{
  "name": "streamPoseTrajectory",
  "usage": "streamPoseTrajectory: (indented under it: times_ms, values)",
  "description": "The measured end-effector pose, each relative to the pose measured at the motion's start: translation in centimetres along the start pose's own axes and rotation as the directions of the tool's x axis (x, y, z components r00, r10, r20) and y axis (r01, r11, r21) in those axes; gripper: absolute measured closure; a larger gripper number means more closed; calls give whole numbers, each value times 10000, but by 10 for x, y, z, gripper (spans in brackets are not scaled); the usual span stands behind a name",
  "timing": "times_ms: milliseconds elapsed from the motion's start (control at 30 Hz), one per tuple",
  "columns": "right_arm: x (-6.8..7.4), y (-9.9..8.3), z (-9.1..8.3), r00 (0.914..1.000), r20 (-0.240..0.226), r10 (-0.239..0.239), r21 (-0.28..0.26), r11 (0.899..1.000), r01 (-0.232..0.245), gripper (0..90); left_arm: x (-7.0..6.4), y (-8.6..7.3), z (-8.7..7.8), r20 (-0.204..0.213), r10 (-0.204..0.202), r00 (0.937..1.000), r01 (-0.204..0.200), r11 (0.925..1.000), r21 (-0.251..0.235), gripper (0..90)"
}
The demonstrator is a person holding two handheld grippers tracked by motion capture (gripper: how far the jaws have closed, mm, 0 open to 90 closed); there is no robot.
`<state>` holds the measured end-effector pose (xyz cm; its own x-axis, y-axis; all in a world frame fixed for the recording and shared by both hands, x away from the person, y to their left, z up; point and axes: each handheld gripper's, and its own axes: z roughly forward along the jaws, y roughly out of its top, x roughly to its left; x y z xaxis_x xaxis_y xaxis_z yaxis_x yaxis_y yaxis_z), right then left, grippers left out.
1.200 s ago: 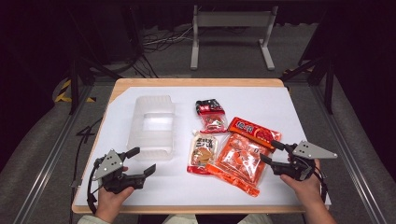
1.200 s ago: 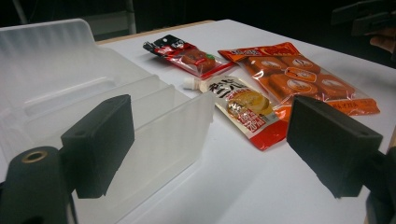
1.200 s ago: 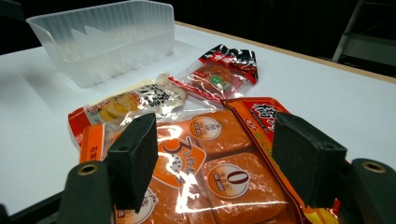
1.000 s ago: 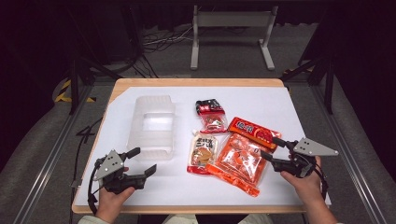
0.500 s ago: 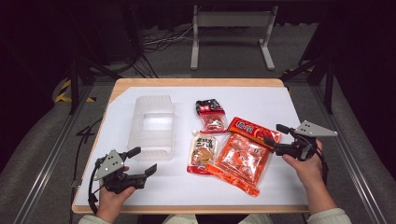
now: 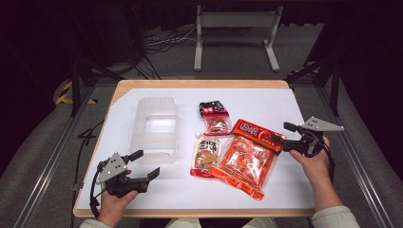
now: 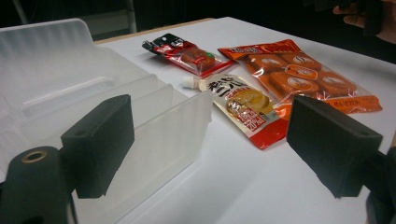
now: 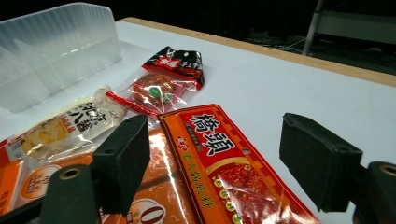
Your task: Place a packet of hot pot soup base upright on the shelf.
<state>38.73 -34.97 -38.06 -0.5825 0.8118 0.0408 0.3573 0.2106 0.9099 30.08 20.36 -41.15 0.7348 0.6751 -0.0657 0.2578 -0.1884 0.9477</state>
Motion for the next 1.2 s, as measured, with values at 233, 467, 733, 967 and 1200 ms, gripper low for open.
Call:
streamPoseTrajectory:
  times_ms: [233,467,733,967,1200]
  values:
    - [-9,-11,12,9993,381,24,53,10000,-26,255,0,0,0,-23,89,10000,-89,10000,23,159]
    - [-21,-19,21,9955,551,768,443,9959,-793,269,0,0,1,-58,61,10000,-60,10000,16,159]
    - [-32,-26,31,9836,1154,1388,1051,9829,-1510,256,0,0,0,-54,59,10000,-59,10000,12,159]
    - [-37,-32,37,9778,1245,1685,1488,9712,-1863,227,0,0,0,-63,94,9999,-94,10000,30,159]
    - [-40,-38,41,9738,1563,1652,1978,9607,-1947,217,-1,0,1,51,56,10000,-56,10000,50,166]
